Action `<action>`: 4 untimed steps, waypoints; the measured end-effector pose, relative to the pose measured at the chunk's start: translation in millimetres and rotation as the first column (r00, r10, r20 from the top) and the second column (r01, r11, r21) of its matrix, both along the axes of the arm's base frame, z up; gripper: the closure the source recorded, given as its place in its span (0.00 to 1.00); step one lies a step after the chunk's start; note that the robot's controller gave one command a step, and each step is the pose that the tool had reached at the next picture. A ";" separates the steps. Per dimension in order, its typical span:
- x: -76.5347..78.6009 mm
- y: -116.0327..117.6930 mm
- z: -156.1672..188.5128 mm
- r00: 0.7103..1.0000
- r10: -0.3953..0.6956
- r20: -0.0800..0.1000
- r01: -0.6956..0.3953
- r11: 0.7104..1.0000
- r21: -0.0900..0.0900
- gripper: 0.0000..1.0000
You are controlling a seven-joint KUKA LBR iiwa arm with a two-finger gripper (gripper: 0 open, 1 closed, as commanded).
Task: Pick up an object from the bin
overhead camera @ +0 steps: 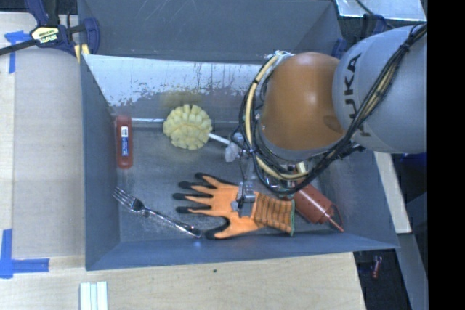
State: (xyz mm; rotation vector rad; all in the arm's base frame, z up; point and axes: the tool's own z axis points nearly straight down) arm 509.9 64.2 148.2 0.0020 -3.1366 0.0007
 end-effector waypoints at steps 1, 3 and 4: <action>1.9 -0.1 3.4 1.000 -0.002 0.007 0.002 1.000 0.001 0.00; 26.7 -5.3 -78.3 0.995 -0.101 0.011 0.101 0.995 0.001 0.00; 23.9 -4.2 -77.6 0.990 -0.140 0.007 0.140 0.990 0.001 0.00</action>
Offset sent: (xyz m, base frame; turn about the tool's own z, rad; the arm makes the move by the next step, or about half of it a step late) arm 0.0234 -0.0003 -0.0782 0.2067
